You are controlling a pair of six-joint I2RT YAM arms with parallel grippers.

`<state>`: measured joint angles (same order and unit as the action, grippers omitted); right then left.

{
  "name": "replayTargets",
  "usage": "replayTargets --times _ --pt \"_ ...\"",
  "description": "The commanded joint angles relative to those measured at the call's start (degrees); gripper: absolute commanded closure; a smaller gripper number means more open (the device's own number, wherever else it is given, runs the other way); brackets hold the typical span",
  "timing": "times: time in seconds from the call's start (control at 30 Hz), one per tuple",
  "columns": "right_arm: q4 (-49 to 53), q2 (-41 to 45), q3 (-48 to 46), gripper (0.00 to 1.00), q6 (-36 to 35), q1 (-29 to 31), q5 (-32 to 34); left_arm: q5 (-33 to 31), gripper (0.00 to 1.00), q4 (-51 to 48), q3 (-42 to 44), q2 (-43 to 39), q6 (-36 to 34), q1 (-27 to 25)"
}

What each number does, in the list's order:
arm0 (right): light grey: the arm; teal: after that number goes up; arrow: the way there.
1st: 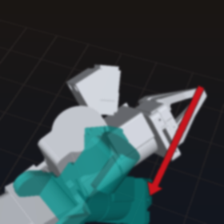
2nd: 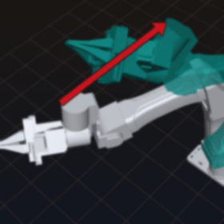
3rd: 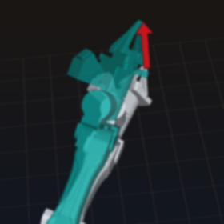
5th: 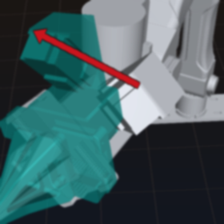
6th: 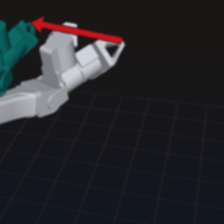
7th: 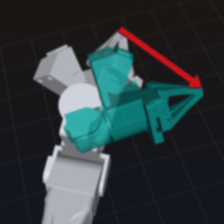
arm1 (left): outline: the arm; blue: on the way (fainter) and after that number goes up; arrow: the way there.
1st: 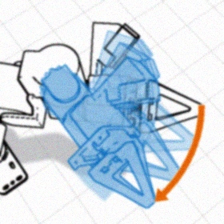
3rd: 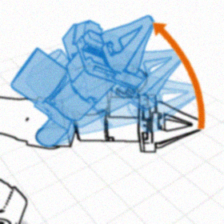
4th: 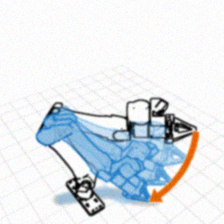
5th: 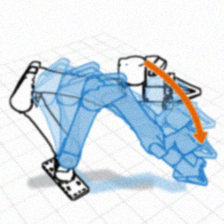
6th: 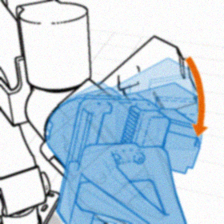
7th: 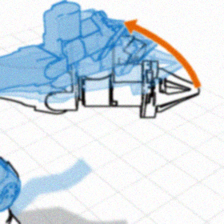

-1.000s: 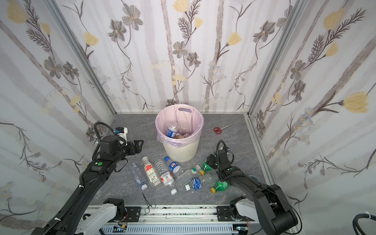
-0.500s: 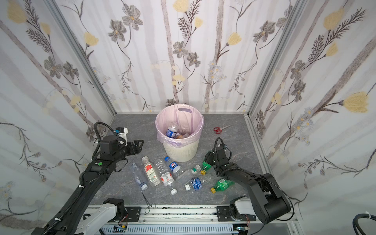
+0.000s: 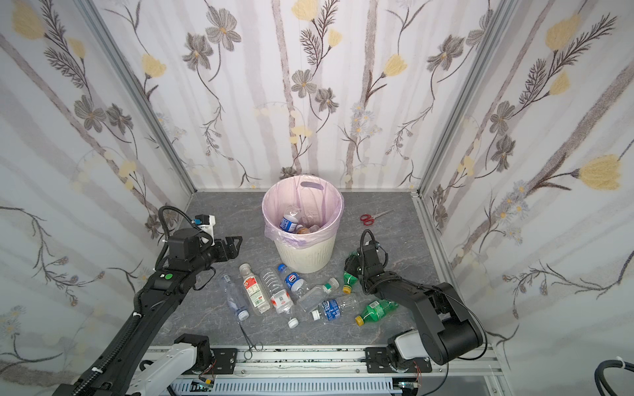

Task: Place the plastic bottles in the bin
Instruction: 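Lift the green soda bottle with the right gripper toward the bin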

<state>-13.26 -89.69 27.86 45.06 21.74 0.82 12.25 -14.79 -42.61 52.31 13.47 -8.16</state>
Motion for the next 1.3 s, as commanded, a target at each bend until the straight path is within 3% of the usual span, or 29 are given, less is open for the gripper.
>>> replayTargets --times 0.0,0.6,1.0,1.27 --pt "-2.5 1.4 0.9 0.44 -1.0 -0.1 1.6 -0.2 0.14 1.1 0.3 -0.2 -0.6 0.1" --pt "6.3 16.3 5.9 0.48 -10.4 -2.7 8.4 -0.5 0.14 1.1 0.2 -0.5 -0.5 0.2" --pt "8.0 28.5 9.7 0.50 -13.2 -3.0 2.6 -0.3 0.14 1.2 0.2 -0.3 -0.4 0.7" --pt "11.1 32.6 18.0 0.51 -17.1 -3.1 -0.8 -0.2 0.15 1.3 0.1 0.1 -0.2 1.1"
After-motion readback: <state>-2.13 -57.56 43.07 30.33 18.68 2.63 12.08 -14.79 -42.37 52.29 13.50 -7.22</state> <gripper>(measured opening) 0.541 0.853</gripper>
